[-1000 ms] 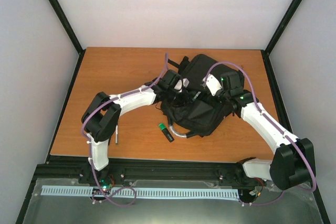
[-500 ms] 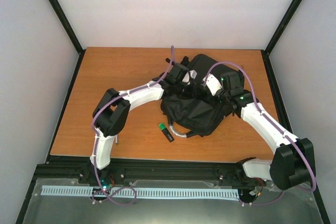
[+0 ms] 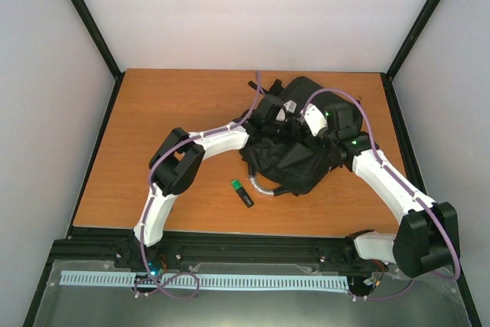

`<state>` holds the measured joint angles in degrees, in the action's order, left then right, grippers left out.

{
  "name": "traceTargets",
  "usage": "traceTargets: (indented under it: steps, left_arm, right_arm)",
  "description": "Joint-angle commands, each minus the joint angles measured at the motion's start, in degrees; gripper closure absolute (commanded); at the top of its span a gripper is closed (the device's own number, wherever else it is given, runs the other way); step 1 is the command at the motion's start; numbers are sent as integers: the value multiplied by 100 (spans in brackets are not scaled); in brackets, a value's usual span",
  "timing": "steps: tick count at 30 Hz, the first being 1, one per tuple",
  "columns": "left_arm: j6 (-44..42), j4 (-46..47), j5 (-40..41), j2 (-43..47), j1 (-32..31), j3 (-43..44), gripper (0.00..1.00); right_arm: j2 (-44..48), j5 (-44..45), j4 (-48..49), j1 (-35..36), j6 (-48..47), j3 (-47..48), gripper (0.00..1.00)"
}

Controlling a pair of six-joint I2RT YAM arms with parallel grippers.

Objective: Pack the student bag
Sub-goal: Place the stationery in the student bag.

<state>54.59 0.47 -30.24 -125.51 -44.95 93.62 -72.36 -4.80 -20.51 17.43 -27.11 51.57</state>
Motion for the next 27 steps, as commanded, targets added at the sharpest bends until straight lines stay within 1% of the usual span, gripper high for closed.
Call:
traceTargets:
  steps: [1, 5, 7, 10, 13, 14, 17, 23, 27]
  left_arm:
    - [-45, 594, -103, 438, -111, -110, 68]
    - [-288, 415, -52, 940, -111, -493, 58]
    - [-433, 180, -19, 1163, -110, -590, 53]
    - [-650, -201, 65, 1470, -111, -703, 48]
    - [-857, -700, 178, 1736, -111, -783, 46]
    - [-934, -1016, 233, 1815, -111, -777, 46]
    - [-1172, -1558, 437, 2125, -111, -953, 46]
    - [-1751, -2422, 1417, 3217, -111, -1889, 45]
    - [-1817, -2947, 1961, 3749, -111, -2582, 45]
  right_arm:
    - [-5, 5, 337, -12, 74, -50, 97]
    - [-53, 30, 342, -70, 75, -59, 97]
    - [-80, 46, 340, -86, 71, -67, 97]
    - [-112, 82, 346, -100, 57, -68, 97]
    - [-116, 93, 370, -125, 50, -92, 97]
    - [-125, 100, 372, -128, 43, -94, 97]
    - [-194, 48, 349, -135, 7, -105, 97]
    - [-529, -493, 141, -135, -47, -75, 97]
    - [-813, -690, 12, -135, -64, -2, 97]
